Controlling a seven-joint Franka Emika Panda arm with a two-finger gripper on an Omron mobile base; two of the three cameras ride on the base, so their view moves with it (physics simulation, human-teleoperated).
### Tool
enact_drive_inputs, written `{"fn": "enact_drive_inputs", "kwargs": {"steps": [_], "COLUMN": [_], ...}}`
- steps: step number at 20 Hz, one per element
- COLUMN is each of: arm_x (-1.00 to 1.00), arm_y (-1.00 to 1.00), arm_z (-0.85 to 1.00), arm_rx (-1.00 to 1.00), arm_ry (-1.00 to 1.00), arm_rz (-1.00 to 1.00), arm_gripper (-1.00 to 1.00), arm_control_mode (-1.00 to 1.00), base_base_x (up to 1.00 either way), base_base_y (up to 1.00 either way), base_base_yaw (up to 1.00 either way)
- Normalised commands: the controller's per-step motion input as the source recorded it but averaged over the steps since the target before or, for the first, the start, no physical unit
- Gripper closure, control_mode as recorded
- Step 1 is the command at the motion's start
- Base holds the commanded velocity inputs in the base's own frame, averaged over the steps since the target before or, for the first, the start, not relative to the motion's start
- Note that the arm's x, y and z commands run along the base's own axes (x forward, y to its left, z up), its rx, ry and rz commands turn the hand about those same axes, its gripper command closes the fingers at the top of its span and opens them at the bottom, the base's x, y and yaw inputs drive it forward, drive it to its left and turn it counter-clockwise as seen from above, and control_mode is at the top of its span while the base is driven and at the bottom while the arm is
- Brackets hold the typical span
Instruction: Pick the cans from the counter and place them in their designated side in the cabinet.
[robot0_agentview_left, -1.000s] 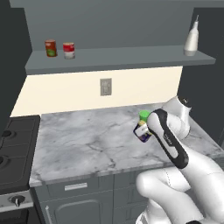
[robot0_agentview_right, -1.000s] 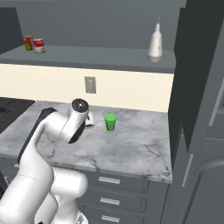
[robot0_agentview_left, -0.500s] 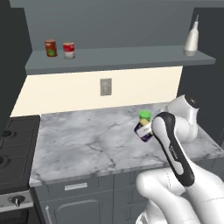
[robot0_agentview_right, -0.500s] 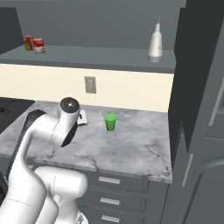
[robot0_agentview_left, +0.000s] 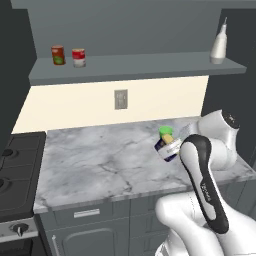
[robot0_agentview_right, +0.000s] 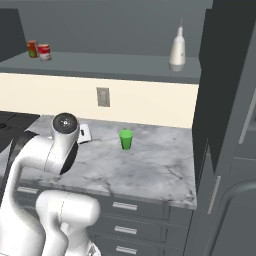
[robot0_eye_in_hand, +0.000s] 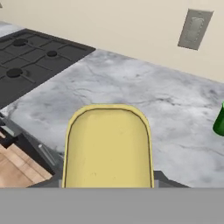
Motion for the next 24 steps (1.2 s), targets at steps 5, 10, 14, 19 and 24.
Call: {"fn": "enact_drive_inputs", "kwargs": {"steps": [5,10,14,19,24], "arm_x": [-0.37,-0.44,-0.47,-0.37,-0.32], "arm_y": [0.06,0.08,0.08,0.08,0.1], "arm_z": [0.33,0.29,0.28,0.31,0.27], "arm_rx": [-0.01,-0.01,0.0,0.0,0.0], "arm_ry": [0.0,0.0,-0.03,0.0,0.0], "arm_rz": [0.0,0.0,0.01,0.01,0.01], "arm_gripper": [1.0,1.0,1.0,1.0,1.0], "arm_control_mode": [-1.0,-1.0,-1.0,-1.0,-1.0], "base_base_x": [0.0,0.0,0.0,0.0,0.0], "base_base_y": [0.0,0.0,0.0,0.0,0.0], "base_base_yaw": [0.0,0.0,0.0,0.0,0.0]}}
